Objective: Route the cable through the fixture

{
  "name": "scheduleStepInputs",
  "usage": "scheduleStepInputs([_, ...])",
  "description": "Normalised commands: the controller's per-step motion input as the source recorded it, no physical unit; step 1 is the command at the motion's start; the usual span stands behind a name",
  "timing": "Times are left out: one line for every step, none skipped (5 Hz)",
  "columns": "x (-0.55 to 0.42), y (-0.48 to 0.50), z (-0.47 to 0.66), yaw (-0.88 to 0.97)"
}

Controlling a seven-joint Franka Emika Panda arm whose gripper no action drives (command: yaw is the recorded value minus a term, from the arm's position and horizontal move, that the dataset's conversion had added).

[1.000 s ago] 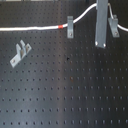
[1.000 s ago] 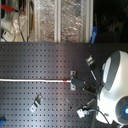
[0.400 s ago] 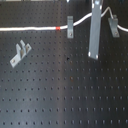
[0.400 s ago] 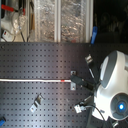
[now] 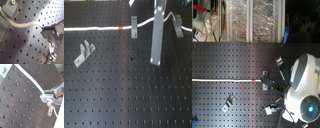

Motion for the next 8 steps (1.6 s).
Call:
scheduleStepInputs([0.02, 0.069, 0.0, 0.0])
scheduleStepInputs([0.164, 0.565, 0.23, 0.03])
scheduleStepInputs([0.437, 0.282, 0.06, 0.21])
scheduleStepInputs([-0.001, 0.0, 0.04, 0.0])
scheduleStepInputs([-0.818, 0.129, 0.19, 0.12])
scheduleStepInputs([0.015, 0.038, 0.04, 0.0])
scheduleStepInputs([0.264, 0.614, 0.21, 0.0])
scheduleStepInputs([0.0, 0.0, 0.0, -0.01])
